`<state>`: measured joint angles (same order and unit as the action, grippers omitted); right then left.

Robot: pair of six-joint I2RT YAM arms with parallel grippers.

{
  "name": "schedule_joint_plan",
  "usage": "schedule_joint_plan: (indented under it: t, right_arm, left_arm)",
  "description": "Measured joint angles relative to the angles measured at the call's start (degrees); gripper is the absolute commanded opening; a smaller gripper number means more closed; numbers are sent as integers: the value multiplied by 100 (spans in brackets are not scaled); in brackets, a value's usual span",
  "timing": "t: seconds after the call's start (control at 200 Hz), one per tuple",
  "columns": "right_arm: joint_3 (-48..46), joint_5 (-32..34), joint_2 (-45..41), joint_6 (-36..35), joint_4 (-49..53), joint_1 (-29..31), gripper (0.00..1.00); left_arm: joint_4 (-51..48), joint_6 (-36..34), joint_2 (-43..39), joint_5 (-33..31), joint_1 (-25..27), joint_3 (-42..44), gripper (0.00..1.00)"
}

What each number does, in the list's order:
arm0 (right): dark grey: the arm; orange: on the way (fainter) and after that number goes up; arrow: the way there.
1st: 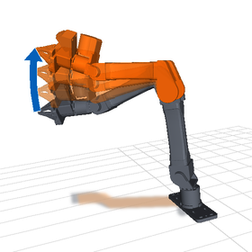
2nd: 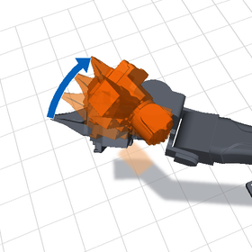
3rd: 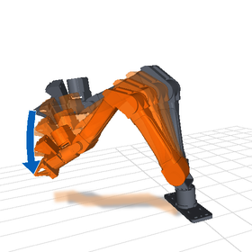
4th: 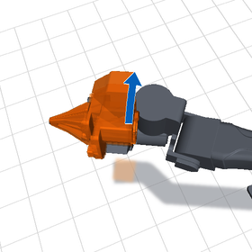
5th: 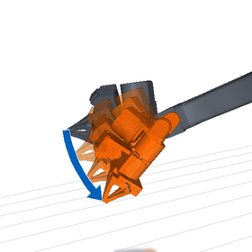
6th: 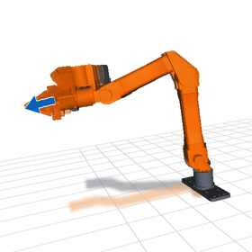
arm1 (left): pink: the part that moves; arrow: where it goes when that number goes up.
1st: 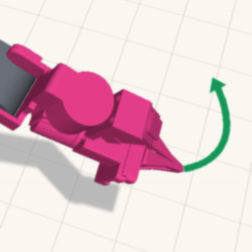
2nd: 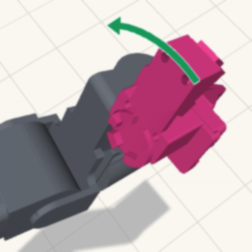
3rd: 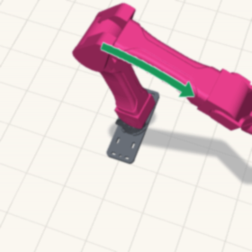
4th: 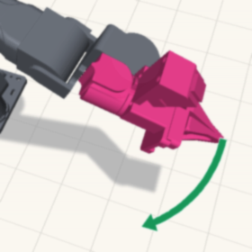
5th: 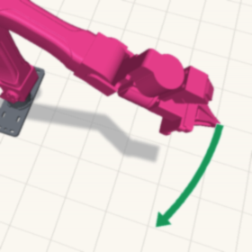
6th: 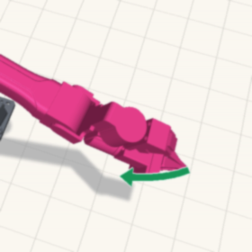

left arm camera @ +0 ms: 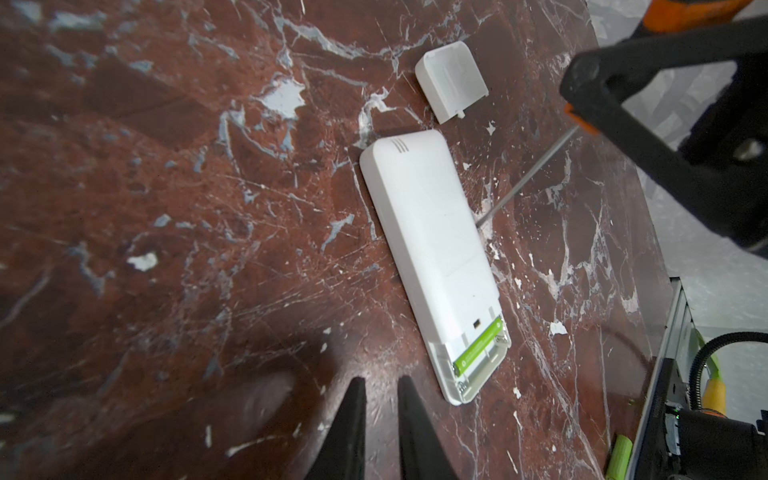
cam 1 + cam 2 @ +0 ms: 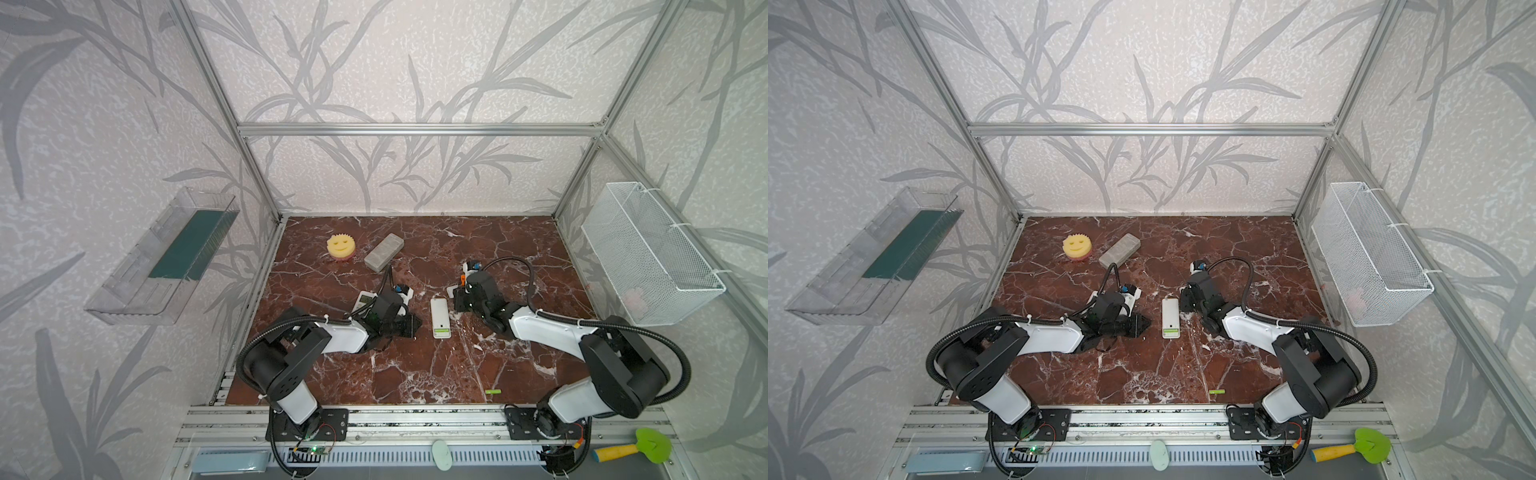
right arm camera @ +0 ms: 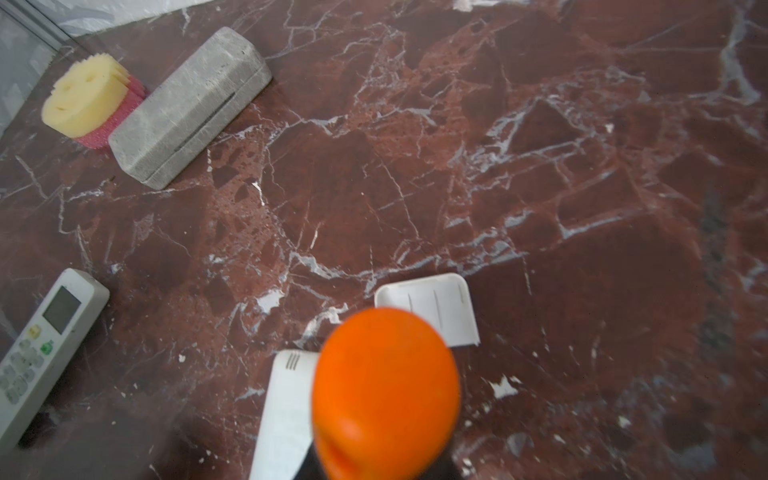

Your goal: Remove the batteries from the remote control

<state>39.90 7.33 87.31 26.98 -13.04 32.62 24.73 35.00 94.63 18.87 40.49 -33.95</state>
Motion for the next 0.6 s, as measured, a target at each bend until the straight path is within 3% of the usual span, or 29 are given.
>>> schedule_joint_plan:
  t: [0.4,0.6]
  right_arm:
    - [826,-1207,1163,-120,-800,146,0]
    - [999,-1563,1340,-186,-826,260,0]
  left_arm:
    - [870,378,636,267,234,7,18]
    - [938,426,529,251,267,125,19]
